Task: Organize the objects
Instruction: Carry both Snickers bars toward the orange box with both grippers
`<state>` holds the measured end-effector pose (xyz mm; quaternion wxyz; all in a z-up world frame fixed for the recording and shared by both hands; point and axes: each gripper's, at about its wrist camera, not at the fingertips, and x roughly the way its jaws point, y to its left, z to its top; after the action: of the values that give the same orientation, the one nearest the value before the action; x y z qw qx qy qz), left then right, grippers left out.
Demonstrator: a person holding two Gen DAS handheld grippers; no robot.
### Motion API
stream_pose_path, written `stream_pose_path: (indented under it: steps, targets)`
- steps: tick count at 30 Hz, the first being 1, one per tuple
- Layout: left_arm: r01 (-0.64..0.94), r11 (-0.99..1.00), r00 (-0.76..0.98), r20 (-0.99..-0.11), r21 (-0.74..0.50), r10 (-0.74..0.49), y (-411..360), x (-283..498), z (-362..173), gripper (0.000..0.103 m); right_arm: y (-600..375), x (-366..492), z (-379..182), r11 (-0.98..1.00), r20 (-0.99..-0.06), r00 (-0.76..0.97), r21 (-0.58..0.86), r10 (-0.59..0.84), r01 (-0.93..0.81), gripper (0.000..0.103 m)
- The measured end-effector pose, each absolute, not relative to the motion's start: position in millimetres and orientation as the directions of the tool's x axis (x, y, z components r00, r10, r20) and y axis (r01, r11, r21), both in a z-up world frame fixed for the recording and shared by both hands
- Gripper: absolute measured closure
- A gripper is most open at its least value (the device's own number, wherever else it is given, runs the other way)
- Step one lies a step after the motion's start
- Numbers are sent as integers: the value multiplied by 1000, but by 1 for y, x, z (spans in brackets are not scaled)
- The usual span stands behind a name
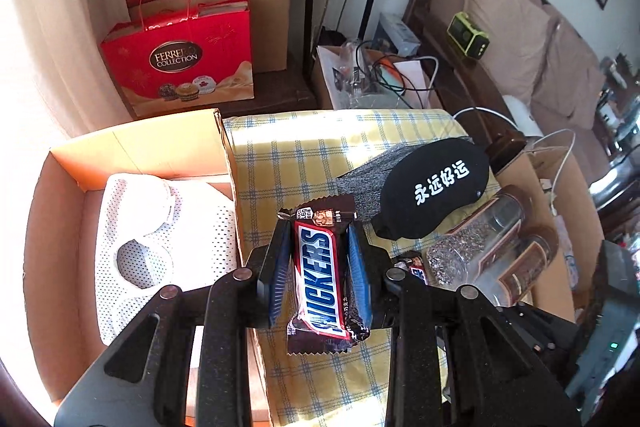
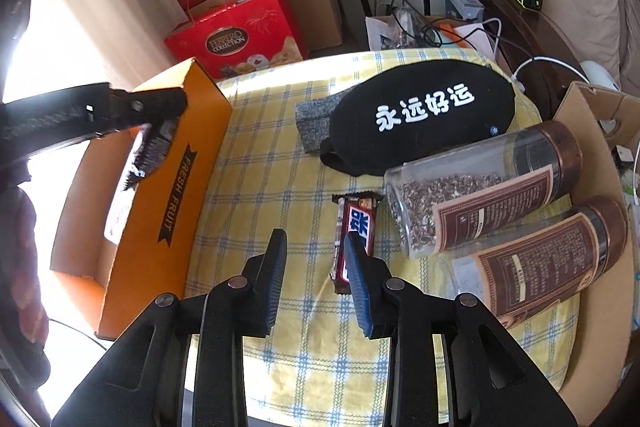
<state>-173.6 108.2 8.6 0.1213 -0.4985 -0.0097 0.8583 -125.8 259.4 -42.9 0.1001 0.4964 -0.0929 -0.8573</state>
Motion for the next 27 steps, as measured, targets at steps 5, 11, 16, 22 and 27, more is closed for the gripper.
stream_pose_path:
  steps: [5,11,16,22,27]
  targets:
    - [-218,-963,-485,-839,-157,247,96,-161,16,77,251,-128,-63,-975,-859,-469,219,-206,28,64]
    - [-245,-956,-512,-817,-159,267,89,-144,27,77,250,-139,-74,-987,-877,-461,161,-135,-17,55]
    - [-257,-954,-528,-805,-153,271,85,-136,34,77,249,-145,-83,-987,-881,-456,158,-129,-27,52]
    - [-247,-954,-527,-803,-172,280,74,-131,31,77,250,-152,-95,-979,-888,-434,196,-153,-56,49]
    - [-233,-961,-537,-803,-152,258,66,-127,26,76,247,-157,-94,-978,-877,-458,199,-148,-65,46]
